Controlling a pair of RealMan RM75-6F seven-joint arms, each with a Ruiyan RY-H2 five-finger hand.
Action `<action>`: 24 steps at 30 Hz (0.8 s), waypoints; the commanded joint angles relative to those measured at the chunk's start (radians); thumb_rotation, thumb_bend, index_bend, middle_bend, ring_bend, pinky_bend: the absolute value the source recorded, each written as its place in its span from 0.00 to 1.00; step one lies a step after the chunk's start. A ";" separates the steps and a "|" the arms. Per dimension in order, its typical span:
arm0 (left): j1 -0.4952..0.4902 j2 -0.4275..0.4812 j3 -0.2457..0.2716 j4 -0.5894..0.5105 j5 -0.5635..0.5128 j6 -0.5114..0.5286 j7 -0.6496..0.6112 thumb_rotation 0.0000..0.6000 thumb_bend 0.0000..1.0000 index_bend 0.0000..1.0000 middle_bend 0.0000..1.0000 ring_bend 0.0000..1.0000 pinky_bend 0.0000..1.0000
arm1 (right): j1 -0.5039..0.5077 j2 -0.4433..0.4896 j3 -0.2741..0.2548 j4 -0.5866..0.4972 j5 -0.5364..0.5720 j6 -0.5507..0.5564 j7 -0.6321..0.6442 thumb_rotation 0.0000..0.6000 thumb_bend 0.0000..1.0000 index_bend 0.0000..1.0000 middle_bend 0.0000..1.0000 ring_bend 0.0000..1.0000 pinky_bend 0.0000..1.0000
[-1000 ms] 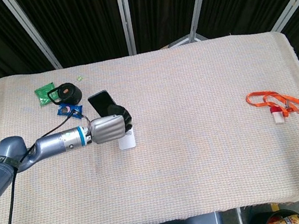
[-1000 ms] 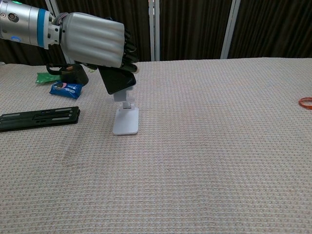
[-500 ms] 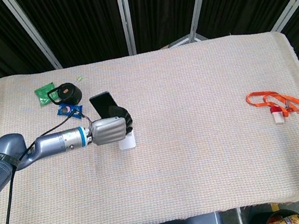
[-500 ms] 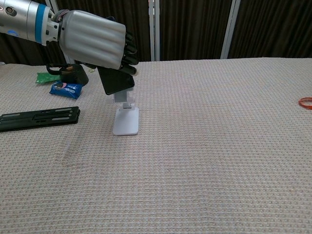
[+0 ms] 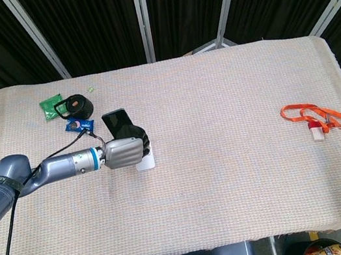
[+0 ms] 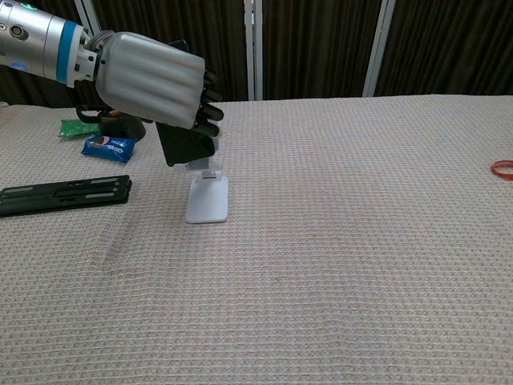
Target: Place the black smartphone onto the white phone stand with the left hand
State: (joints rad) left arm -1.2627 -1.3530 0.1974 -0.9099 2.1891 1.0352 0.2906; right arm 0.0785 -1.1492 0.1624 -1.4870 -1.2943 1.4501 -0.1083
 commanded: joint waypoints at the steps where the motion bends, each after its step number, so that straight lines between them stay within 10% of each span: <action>1: -0.003 -0.017 0.000 0.006 -0.004 0.002 0.003 1.00 0.11 0.51 0.39 0.45 0.47 | -0.001 0.001 0.001 -0.001 0.001 0.001 0.002 1.00 0.00 0.00 0.00 0.00 0.00; 9: -0.019 -0.029 0.009 0.003 -0.002 -0.002 0.009 1.00 0.10 0.19 0.01 0.08 0.17 | 0.000 0.001 0.000 0.001 0.002 -0.003 0.004 1.00 0.00 0.00 0.00 0.00 0.00; 24: 0.011 0.036 -0.056 -0.089 -0.091 0.051 0.050 1.00 0.10 0.09 0.00 0.00 0.07 | -0.004 0.008 0.000 -0.007 -0.001 0.000 0.015 1.00 0.00 0.00 0.00 0.00 0.00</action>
State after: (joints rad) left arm -1.2755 -1.3349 0.1736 -0.9734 2.1382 1.0518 0.3341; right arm 0.0748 -1.1412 0.1624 -1.4933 -1.2948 1.4494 -0.0933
